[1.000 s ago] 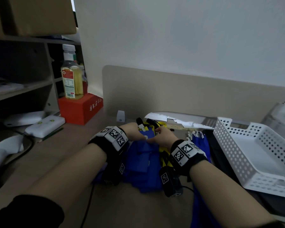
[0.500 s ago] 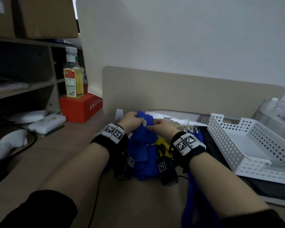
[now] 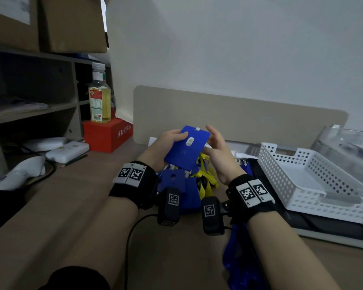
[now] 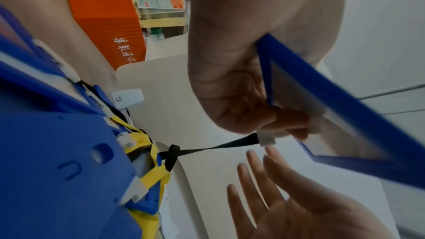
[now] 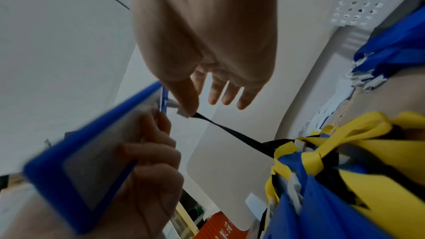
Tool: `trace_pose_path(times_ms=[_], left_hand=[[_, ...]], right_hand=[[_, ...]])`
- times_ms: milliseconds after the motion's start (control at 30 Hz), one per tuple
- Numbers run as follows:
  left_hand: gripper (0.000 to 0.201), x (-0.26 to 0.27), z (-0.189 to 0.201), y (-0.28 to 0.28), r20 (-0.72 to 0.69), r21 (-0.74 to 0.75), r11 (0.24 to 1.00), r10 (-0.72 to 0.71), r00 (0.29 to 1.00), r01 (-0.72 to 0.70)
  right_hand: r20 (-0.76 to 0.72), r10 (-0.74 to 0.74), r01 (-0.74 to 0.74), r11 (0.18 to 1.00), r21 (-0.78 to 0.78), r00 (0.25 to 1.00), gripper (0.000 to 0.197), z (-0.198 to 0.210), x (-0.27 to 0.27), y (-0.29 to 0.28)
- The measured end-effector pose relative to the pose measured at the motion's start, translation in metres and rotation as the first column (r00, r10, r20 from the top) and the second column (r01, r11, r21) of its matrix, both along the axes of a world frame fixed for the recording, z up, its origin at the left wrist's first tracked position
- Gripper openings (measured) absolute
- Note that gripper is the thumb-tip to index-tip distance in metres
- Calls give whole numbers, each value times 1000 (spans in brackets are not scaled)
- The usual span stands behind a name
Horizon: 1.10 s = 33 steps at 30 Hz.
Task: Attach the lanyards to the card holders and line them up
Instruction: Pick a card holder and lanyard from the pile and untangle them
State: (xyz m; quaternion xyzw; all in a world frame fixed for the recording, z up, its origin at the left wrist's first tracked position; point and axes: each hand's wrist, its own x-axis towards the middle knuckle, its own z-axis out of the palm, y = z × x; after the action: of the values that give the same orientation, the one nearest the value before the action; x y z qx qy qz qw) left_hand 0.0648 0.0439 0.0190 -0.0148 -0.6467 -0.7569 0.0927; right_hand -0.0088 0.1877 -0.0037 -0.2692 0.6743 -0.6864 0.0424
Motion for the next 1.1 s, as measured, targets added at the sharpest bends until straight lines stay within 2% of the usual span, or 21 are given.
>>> trace_pose_path(times_ms=[100,200,267,300,333,367,433,500,567,600,667,733,833,933,1033,1100], left_hand=[[34,0,-1,1,8,-3,997,-71,997,71],[32,0,-1,-2,-10,15,994,-104,995,104],[28,-3,0,-7,-17,20,995,-96,995,97],[26,-5,0,-10,-15,17,996,-87,996,87],[24,-7,1,-13,-7,4,997,-79,997,79],[23,-10,2,-16,10,-17,997,-70,997,70],[20,-18,5,-22,61,-63,998,-25,998,29],[20,-27,6,-27,104,-100,994,48,993,-37],[22,-38,6,-33,120,-120,989,100,988,-86],[23,-43,7,-35,120,-123,987,120,986,-105],[23,-52,7,-37,116,-112,982,167,979,-155],[20,-58,5,-37,118,-100,975,211,970,-199],[18,-61,-2,-37,132,-83,964,261,956,-252],[17,-57,-9,-36,144,-64,954,299,943,-292],[16,-50,-10,-34,130,-60,950,311,941,-306],[16,-44,-9,-32,125,-68,953,303,945,-296]], right_hand=[[-63,38,-24,977,210,997,39,6,0,-6],[-218,-5,97,905,414,976,22,15,-17,-18],[-296,-32,204,796,570,955,24,21,-37,-24],[-295,-37,222,747,626,955,29,26,-44,-26],[-257,-47,208,735,646,965,30,33,-50,-28],[-186,-63,170,746,644,981,28,39,-54,-30],[-3,-121,102,821,561,993,19,50,-63,-35],[58,-147,110,902,417,987,24,61,-73,-44],[-53,-135,145,921,361,989,44,73,-77,-55],[-135,-122,162,924,348,983,48,80,-78,-59],[-271,-74,155,944,291,960,43,92,-76,-66],[-427,-57,170,958,232,902,37,100,-77,-70],[-491,-92,206,961,184,866,31,101,-79,-65],[-339,-128,229,933,278,932,27,91,-71,-51],[-148,-81,141,880,454,986,24,75,-53,-36],[-68,-93,114,873,474,993,29,64,-41,-24]])
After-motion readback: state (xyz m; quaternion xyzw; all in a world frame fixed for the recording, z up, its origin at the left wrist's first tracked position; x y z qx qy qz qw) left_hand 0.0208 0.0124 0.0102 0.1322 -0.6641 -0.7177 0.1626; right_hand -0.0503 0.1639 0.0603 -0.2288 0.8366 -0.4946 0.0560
